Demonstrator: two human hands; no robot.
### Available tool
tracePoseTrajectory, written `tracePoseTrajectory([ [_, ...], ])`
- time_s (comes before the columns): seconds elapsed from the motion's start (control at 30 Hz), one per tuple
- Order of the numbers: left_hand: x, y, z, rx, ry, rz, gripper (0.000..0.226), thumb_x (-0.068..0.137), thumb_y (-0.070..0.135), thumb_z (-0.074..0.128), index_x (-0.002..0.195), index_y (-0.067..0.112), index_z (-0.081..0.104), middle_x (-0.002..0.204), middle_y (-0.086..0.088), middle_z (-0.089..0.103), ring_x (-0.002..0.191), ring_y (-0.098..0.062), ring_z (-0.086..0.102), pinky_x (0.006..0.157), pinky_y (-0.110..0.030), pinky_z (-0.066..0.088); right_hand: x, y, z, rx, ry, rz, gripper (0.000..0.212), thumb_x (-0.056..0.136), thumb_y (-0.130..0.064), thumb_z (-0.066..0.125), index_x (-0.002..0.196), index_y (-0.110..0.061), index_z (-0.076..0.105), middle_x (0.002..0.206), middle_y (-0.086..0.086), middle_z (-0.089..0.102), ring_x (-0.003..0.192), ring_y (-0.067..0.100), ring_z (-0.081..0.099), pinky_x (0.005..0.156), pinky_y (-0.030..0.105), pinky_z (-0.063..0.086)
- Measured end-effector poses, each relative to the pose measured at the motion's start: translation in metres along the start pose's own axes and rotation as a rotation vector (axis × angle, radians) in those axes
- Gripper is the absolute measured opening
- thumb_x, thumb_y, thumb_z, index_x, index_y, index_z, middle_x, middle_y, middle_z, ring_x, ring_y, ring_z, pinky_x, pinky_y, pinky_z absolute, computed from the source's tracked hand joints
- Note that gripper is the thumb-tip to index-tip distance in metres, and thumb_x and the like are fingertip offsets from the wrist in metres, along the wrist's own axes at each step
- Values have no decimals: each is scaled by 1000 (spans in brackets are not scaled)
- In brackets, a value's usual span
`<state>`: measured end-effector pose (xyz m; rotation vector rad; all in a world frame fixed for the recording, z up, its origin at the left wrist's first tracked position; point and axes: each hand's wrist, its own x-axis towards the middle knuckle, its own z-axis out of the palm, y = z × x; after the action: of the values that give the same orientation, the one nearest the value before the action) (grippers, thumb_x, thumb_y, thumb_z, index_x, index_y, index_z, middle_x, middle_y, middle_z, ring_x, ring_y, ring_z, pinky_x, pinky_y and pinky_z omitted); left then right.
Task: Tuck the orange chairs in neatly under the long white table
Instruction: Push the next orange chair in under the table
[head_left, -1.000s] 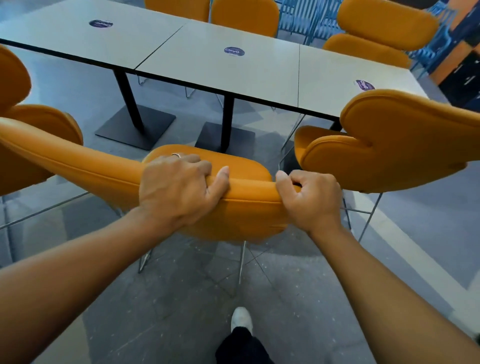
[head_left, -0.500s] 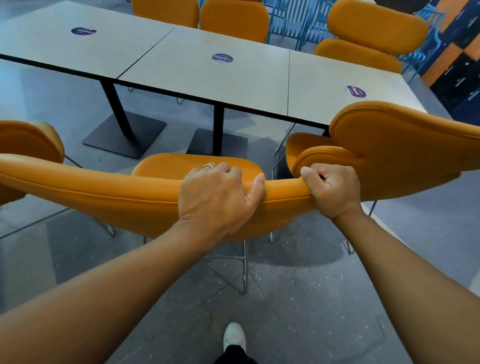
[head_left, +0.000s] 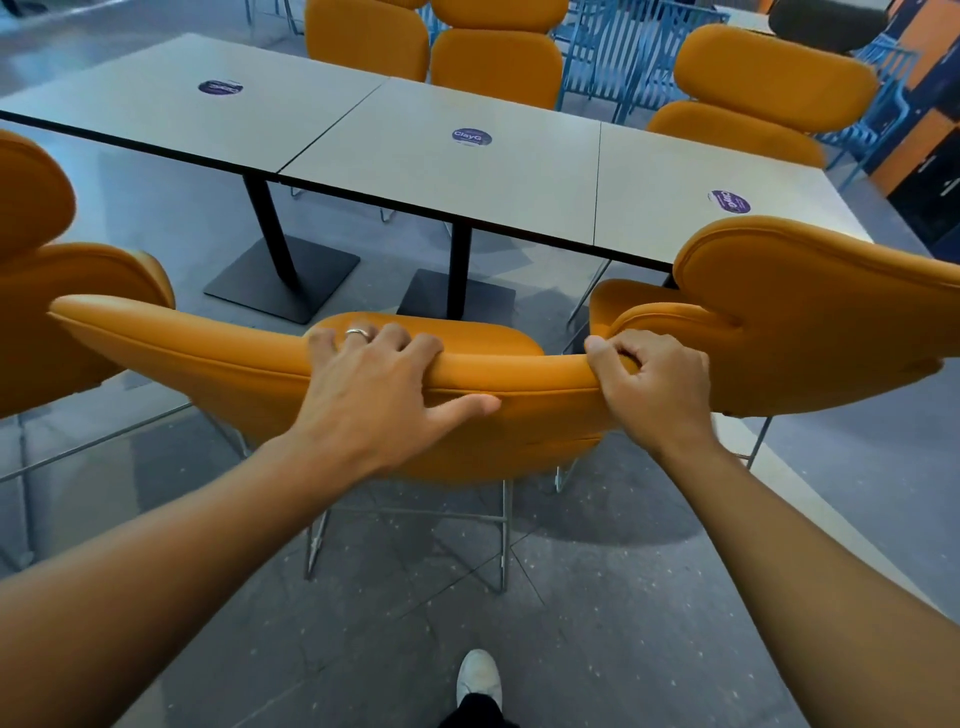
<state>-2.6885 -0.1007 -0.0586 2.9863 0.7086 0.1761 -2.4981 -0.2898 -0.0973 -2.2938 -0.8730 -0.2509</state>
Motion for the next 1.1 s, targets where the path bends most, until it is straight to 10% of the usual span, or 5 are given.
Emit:
tracePoseTrajectory([
  [0.33, -27, -92, -5, 133, -58, -82, 109, 54, 79, 70, 145, 38, 27, 144, -8, 40, 134, -39, 33, 111, -60, 10, -23, -62, 19, -417, -190, -185, 105, 62, -104, 23, 133, -34, 58, 131, -4, 64, 122, 23, 52, 102, 50, 32],
  [1.1, 62, -104, 29, 101, 176, 12, 73, 61, 46, 83, 122, 26, 48, 115, -12, 54, 113, -43, 46, 104, -59, 18, 44, -36, 43, -437, -60, -169, 92, 63, -100, 38, 122, -33, 63, 119, -3, 67, 109, 23, 56, 96, 48, 36],
])
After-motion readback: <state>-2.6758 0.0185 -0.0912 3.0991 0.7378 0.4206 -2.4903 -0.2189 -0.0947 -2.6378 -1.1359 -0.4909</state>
